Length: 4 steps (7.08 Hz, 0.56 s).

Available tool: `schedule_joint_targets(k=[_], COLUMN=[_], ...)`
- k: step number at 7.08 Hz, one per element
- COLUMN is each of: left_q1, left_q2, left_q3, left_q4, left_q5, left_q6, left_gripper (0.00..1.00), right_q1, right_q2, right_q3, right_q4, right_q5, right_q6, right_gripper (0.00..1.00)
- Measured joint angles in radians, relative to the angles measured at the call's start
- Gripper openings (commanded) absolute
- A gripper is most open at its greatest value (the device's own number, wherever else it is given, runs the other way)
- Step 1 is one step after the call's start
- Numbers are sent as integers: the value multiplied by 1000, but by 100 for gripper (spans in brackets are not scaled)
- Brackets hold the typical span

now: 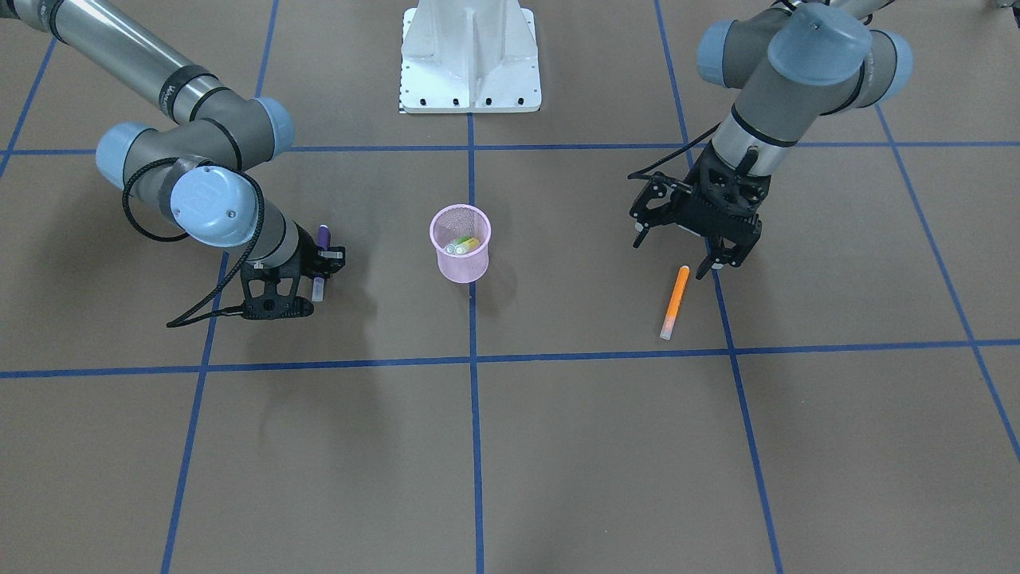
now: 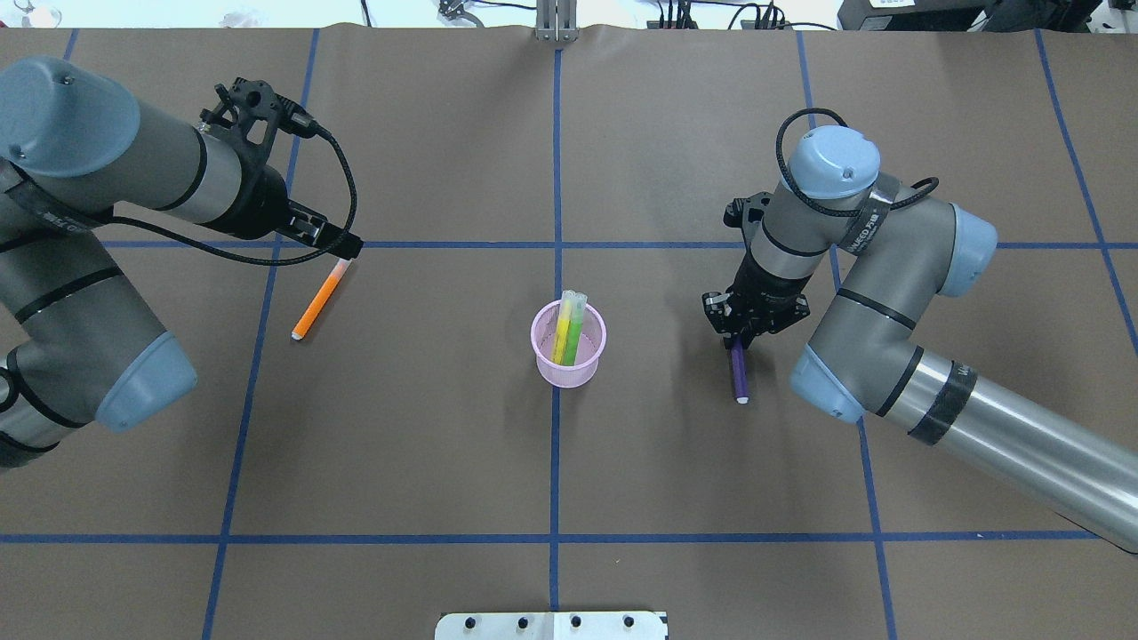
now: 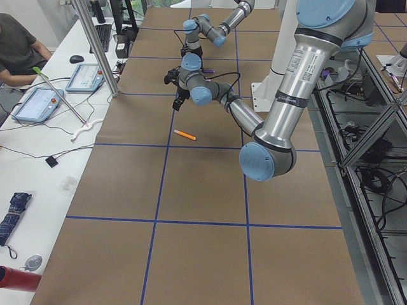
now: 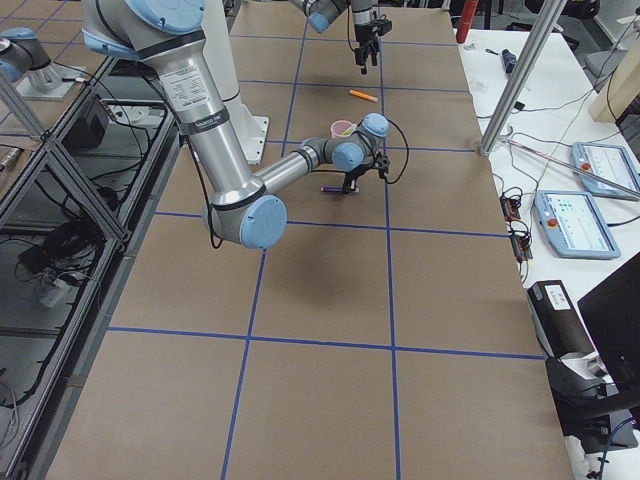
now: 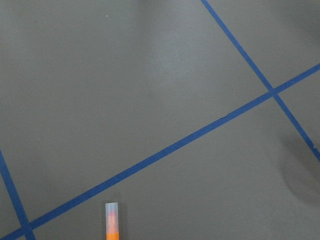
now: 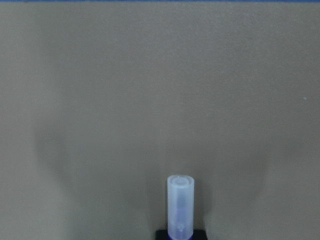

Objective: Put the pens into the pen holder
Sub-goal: 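Carry the purple marker with the right gripper into the pink cup and release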

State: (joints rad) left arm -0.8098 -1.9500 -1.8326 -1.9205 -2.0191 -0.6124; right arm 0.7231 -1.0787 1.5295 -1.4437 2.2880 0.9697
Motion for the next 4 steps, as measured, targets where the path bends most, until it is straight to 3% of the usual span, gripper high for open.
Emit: schedule_joint_targets(k=[1, 2, 4], left_q1=[1, 3, 5], left_q2=[0, 0, -1], left_q3=[0, 3, 10], left_q4=[-2, -4, -8], left_q5=[-1, 0, 2], left_q6=[1, 4, 13], left_gripper=[99, 99, 99], right_q1=[20, 24, -26], right_q2=[3, 4, 7], right_q3=[55, 136, 328], right_q4=[3, 7, 10], right_q5=[4, -62, -328], right_q6=[17, 58, 183], right_gripper=[0, 0, 0])
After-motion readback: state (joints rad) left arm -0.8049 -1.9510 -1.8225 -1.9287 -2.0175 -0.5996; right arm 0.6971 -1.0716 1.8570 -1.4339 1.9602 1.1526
